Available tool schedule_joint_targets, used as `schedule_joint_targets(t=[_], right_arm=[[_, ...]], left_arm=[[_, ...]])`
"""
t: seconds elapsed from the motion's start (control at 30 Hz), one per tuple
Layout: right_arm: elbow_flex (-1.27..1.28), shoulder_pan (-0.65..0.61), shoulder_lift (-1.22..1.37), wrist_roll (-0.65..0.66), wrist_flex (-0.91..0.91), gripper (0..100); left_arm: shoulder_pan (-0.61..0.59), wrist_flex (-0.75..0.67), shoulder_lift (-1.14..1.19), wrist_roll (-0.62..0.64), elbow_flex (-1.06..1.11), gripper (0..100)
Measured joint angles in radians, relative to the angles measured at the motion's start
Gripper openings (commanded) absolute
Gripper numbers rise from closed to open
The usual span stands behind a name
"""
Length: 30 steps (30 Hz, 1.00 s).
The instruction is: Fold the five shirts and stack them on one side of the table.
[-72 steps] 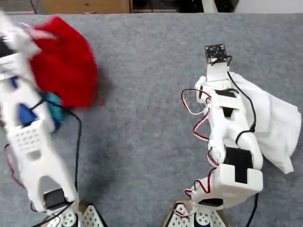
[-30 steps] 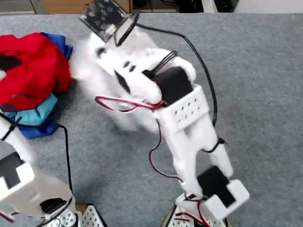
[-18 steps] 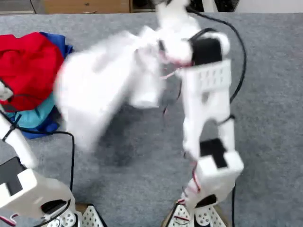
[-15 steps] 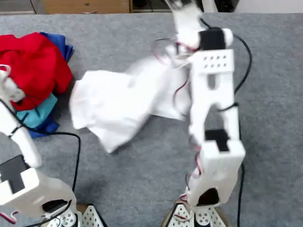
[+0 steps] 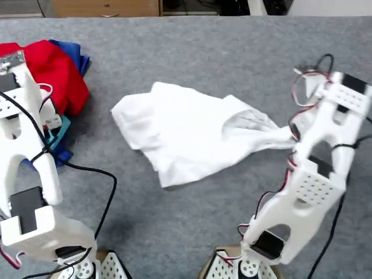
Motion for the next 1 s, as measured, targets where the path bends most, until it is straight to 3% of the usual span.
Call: schedule_joint_targets(t=[0.1,0.27,0.5,0.7,1.0], right_arm=[[0.015,0.011,-0.060,0.091,0.000,48.5],[0.066,0.003,-0.238,0.147,-0.002,36.0],[0.230,-0.166,-0.598,0.144,-0.095,15.8],[0.463,-0.178,-0.690,0.023,-0.307,14.3],[0.534,0.021,-0.700,-0.272,-0.477,20.3]], left_arm=[[-0.046,-0.006,0.000,-0.038,0.029,5],[-0.120,-0.008,0.000,-0.097,0.066,5],[-0.143,-0.006,0.000,-0.144,0.089,5],[-0.150,-0.006,0.000,-0.144,0.089,5],[-0.193,-0.006,0.000,-0.144,0.091,5]])
